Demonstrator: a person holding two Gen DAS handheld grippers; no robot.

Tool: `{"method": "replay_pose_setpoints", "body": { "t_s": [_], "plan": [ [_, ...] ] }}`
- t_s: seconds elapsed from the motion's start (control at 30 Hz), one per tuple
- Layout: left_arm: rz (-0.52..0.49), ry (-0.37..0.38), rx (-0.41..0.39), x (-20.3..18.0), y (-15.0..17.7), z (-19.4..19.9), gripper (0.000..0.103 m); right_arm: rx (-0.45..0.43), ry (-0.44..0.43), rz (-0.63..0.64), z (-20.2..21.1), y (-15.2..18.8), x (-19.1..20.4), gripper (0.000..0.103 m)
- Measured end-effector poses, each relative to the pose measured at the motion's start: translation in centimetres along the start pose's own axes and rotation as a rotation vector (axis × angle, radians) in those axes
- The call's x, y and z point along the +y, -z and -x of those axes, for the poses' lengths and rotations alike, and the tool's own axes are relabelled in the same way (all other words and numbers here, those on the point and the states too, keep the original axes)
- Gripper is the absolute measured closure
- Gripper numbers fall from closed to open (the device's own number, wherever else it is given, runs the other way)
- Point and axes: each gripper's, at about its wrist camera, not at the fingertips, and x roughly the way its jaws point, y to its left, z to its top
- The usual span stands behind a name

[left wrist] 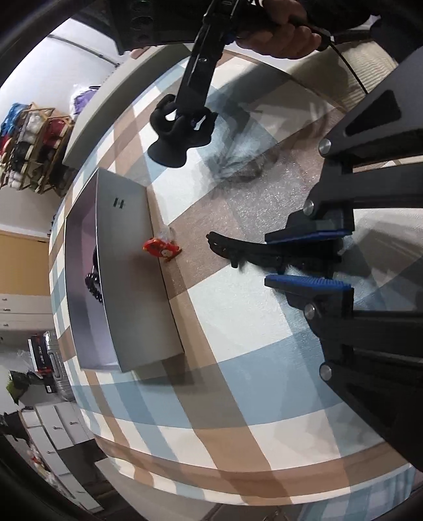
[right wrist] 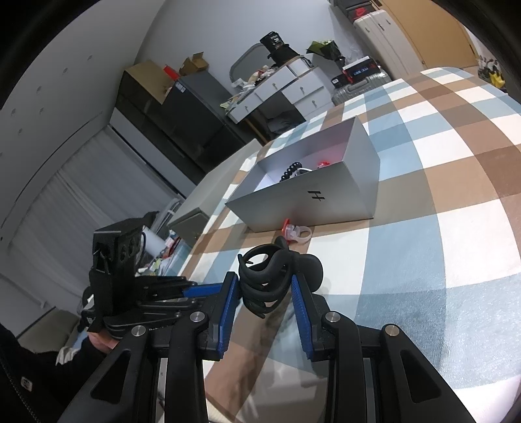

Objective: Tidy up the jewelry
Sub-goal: 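Lift the comb clip and claw clip with both grippers, then carry both clips over the silver box and lower them inside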

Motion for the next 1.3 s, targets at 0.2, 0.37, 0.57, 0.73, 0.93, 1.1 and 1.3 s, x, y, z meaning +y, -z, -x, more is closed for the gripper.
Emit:
{"method": "replay_pose_setpoints", "body": {
  "t_s": [0.2, 0.37, 0.57, 0.73, 0.93, 1.1, 1.3],
  "plan": [
    [0.011, -0.014, -0.033, 0.5, -0.1, 1.2, 0.090, -0.007, 0.002, 0.006, 0.0, -0.4, 0.1, 0.071],
    [0.023, -0.050, -0.059, 0.8, -0.6, 2.0, 0.090, -0.018, -0.012, 0.012, 0.0, -0.7, 0.6, 0.071],
    [0.038, -0.086, -0.169, 0.4, -1.5, 4.1, 0.090, -0.051, -0.037, 0.034, 0.5, -1.6, 1.6, 0.071],
    [0.066, -0.095, -0.234, 0.7, -3.4, 5.1, 0.090, -0.066, -0.033, 0.076, 0.1, -3.1, 2.7, 0.071],
    [0.068, -0.092, -0.286, 0.6, -5.2, 5.2, 0.090, -0.076, -0.032, 0.108, -0.9, -5.1, 3.7, 0.071],
    [0.066, -0.085, -0.290, 0.8, -6.5, 4.9, 0.090, -0.080, -0.026, 0.125, -1.8, -6.3, 4.1, 0.071],
    [0.079, -0.076, -0.286, 1.3, -7.8, 4.6, 0.090, -0.099, -0.014, 0.128, -2.2, -8.1, 3.7, 0.071]
  ]
}}
